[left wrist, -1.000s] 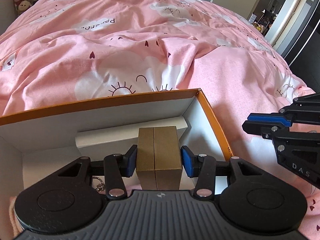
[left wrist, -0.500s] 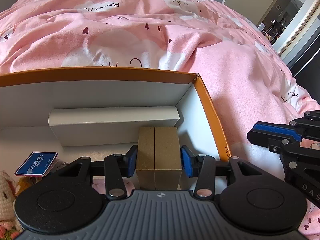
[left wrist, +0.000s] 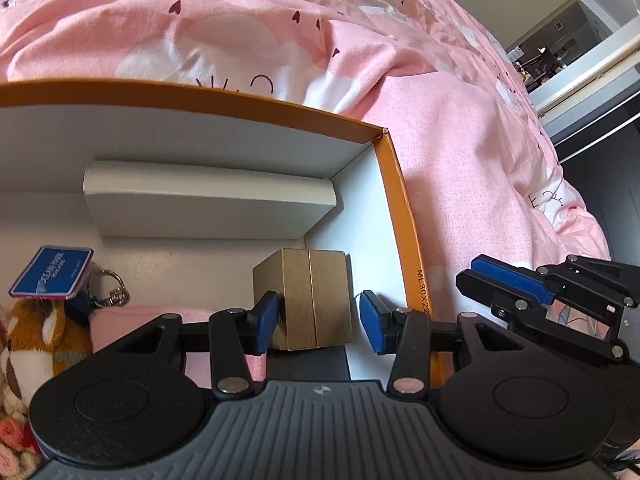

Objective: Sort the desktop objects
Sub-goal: 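Lower the tube and gold box into the orange box and open both tools, then withdraw both tools from the box toward the remaining items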

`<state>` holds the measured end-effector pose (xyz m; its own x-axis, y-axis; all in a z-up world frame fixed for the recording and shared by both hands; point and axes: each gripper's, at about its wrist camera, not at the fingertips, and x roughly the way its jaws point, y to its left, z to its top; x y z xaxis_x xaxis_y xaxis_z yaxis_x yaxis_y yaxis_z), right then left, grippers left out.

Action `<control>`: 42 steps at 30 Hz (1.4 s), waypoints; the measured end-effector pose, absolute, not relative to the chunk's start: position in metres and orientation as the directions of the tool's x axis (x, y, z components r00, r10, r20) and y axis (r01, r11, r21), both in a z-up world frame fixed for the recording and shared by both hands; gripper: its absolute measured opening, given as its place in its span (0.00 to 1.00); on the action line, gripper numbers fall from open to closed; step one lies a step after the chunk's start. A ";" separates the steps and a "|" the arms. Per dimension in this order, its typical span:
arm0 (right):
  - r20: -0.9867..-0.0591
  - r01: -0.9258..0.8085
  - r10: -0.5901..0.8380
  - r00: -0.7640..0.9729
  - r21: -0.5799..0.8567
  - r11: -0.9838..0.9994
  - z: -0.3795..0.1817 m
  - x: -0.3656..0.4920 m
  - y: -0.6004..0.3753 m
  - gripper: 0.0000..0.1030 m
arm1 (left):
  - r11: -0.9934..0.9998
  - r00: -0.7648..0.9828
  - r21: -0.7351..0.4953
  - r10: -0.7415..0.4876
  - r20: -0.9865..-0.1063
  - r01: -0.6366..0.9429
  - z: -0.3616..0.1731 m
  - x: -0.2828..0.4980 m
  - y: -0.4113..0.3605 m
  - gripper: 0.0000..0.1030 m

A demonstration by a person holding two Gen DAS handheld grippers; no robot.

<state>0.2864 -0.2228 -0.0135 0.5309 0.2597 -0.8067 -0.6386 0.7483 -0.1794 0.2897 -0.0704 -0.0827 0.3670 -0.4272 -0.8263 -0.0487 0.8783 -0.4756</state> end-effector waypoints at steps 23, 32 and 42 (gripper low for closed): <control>-0.787 -0.653 0.244 0.567 -0.249 0.715 0.014 0.239 -0.211 0.13 | 0.951 0.468 -0.303 -0.299 -0.832 0.068 -0.022 0.236 -0.065 0.49; -0.771 -0.665 0.255 0.583 -0.272 0.695 0.023 0.199 -0.197 0.19 | 0.965 0.516 -0.243 -0.259 -0.817 0.099 0.004 0.188 -0.050 0.49; -0.743 -0.640 0.284 0.606 -0.243 0.729 0.030 0.160 -0.186 0.29 | 0.970 0.600 -0.192 -0.244 -0.762 0.150 0.030 0.135 -0.029 0.49</control>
<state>0.1603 -0.1855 0.0305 0.6061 0.2836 -0.7431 -0.6396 0.7291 -0.2434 0.1348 -0.0293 0.0296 0.5995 -0.2439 -0.7623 0.1501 0.9698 -0.1923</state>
